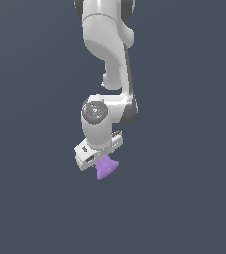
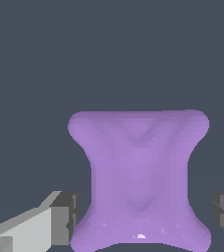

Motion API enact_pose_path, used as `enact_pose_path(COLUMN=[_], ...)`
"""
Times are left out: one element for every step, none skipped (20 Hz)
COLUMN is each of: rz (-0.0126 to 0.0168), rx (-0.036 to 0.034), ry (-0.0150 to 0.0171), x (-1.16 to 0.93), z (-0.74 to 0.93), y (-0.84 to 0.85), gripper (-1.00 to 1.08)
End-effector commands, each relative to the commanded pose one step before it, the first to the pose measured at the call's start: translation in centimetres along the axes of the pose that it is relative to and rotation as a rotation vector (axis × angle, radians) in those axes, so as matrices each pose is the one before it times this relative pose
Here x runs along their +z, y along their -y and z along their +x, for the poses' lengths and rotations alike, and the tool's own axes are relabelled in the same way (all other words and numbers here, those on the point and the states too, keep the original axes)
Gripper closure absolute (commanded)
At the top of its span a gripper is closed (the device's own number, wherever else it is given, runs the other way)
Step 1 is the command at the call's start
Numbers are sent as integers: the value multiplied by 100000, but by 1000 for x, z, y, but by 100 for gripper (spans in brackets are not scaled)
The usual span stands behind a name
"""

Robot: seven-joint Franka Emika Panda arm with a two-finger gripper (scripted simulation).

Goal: Pick up the object and move it to a goal position.

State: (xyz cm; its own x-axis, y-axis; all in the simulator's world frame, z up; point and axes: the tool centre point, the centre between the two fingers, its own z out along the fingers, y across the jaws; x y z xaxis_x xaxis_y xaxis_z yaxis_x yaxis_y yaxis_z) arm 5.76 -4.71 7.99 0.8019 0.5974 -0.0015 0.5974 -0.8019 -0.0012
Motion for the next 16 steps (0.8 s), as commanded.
enact_pose_path(rz=[-108,-10,-4,54,0,0,0,-6,-6,-6,0,-9,-7,-5,-5,-6], rx=[-1378,-188,-69,459,0,0,0,-48,-48,-48,0,-83,-68,-48,-48,-48], ry=[-131,-11,-4,74,0,0,0,-7,-7,-7,0,-12,-9,-7,-7,-7], x=[193,33,11,-36,38,114,190,259,333,407,485,545,600,545,462,380], z=[48,0,3,-39,-2,-5,-9,7,3,-2,-29,2,-9,-14,-6,3], y=[-193,-31,-7,47,-2,-5,-8,14,11,10,-17,25,16,7,8,7], gripper=[-92,-92,-92,-92,-92,-92,-92,-92,-92,-92,-92,-92,-92,-92,-92,-92])
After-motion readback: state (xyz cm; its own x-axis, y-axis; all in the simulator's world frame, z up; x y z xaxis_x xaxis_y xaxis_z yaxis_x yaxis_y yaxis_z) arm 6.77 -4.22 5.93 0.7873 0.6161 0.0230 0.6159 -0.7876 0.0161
